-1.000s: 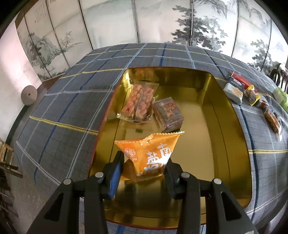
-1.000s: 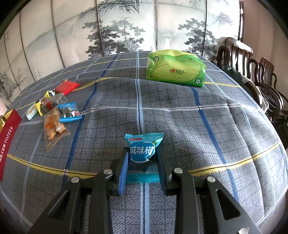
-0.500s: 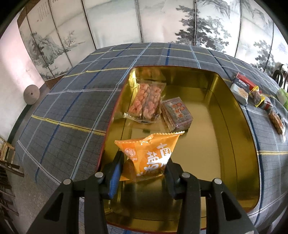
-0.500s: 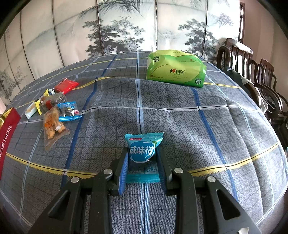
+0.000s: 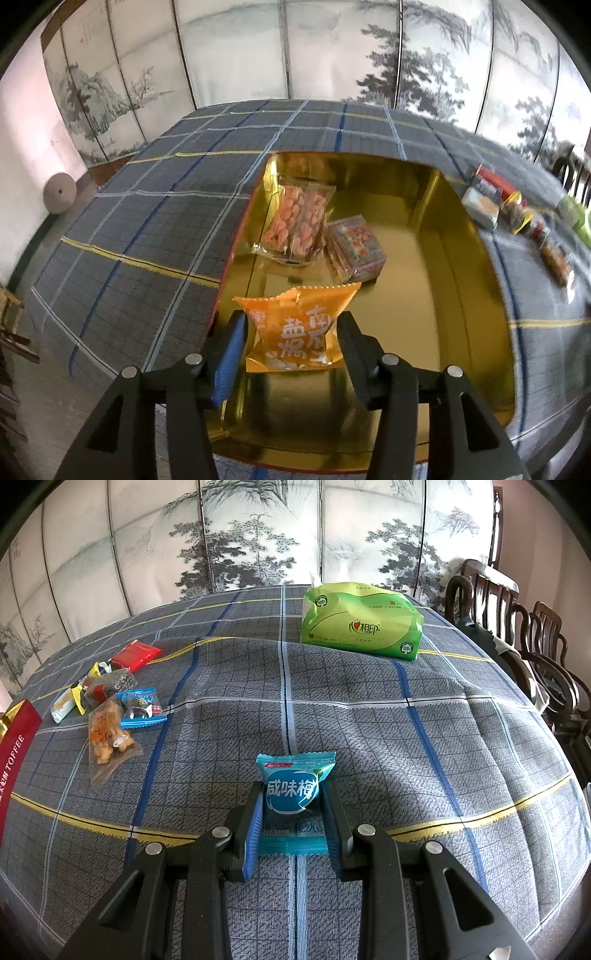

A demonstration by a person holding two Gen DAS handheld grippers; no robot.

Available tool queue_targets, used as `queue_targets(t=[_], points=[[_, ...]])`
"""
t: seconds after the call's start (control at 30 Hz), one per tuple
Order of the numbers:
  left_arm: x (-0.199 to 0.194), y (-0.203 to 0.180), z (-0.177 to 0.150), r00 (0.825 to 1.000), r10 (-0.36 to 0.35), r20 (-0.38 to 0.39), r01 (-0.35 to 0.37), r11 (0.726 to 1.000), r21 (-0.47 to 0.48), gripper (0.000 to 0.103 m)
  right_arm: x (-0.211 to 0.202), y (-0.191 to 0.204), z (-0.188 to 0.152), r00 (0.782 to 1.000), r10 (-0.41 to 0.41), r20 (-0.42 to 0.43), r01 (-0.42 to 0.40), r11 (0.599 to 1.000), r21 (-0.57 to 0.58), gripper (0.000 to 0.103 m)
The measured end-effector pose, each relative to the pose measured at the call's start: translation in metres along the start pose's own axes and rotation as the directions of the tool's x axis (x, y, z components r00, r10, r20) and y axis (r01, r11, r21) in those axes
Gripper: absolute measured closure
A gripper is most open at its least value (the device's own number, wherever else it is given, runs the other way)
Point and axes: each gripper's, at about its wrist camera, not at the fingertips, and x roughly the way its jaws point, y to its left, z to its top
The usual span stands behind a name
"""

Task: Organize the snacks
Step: 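Lower the orange bag into the gold tin and open the left gripper while the right holds the candy, then carry the blue candy into the gold tin and open the right gripper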

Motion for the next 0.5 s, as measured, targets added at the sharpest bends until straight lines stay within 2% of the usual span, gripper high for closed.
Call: queue_targets(t=[0.07, 0.13, 0.4, 0.5], points=[[-0.007, 0.007, 0.001, 0.999, -0.039, 0.028, 0.041, 0.998, -0.040, 0.051, 0.000, 0.001, 0.000, 1.000, -0.002, 0.000, 0.002, 1.000, -0.001, 0.077], [-0.013, 0.010, 0.000, 0.997, -0.050, 0.053, 0.053, 0.997, -0.056, 0.049, 0.000, 0.001, 0.000, 1.000, -0.005, 0.000, 0.005, 1.000, -0.003, 0.077], [-0.025, 0.016, -0.005, 0.994, -0.069, 0.084, 0.074, 0.995, -0.065, 0.049, 0.001, 0.001, 0.001, 1.000, -0.021, -0.006, 0.021, 1.000, -0.004, 0.078], [-0.031, 0.020, -0.007, 0.992, -0.080, 0.094, 0.088, 0.993, -0.081, 0.049, -0.008, -0.001, 0.005, 1.000, 0.003, 0.005, -0.003, 1.000, 0.003, 0.078]])
